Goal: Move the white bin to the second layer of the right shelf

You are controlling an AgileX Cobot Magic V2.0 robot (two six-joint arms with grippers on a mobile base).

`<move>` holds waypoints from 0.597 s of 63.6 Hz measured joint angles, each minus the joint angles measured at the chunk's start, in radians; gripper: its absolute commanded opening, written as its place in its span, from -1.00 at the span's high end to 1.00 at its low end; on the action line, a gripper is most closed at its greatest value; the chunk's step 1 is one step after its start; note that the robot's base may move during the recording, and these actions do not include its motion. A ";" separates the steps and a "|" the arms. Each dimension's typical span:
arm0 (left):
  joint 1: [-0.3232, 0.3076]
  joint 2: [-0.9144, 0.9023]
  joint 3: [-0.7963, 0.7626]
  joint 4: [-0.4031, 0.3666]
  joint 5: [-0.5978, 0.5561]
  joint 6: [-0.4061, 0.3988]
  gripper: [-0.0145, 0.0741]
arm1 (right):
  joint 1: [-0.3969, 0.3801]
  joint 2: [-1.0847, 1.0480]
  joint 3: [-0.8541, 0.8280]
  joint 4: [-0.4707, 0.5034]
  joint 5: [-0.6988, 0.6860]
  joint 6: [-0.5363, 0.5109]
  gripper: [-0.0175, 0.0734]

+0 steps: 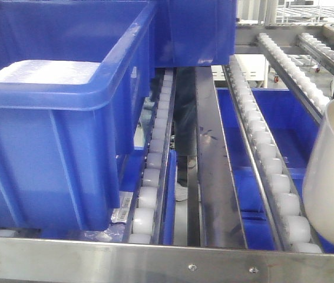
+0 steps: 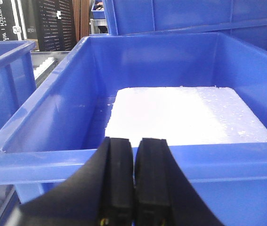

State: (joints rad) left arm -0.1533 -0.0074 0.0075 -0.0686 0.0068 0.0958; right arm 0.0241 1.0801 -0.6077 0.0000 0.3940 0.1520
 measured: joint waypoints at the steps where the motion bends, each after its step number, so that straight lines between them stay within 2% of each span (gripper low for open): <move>1: 0.000 0.000 0.000 0.000 0.000 0.000 0.48 | 0.000 -0.009 0.000 0.000 0.000 0.000 -0.55; 7: 0.000 0.000 0.000 0.000 0.000 0.000 0.48 | 0.000 -0.082 -0.002 -0.050 0.002 0.000 -0.53; 14: 0.000 0.000 0.000 0.000 0.000 0.000 0.48 | -0.007 -0.191 -0.002 -0.115 0.006 0.000 -0.31; 25: 0.000 0.000 0.000 0.000 0.000 0.000 0.48 | -0.039 -0.425 0.006 -0.172 0.003 0.000 0.53; 29: 0.000 0.000 0.000 0.000 0.000 0.000 0.48 | -0.044 -0.509 0.029 -0.176 -0.013 0.000 0.47; 38: 0.000 0.000 0.000 0.000 0.000 0.000 0.48 | -0.050 -0.689 0.131 -0.178 -0.090 0.000 0.49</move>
State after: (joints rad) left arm -0.1533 -0.0074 0.0075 -0.0686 0.0068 0.0958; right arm -0.0263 0.3914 -0.4770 -0.1782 0.3041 0.1520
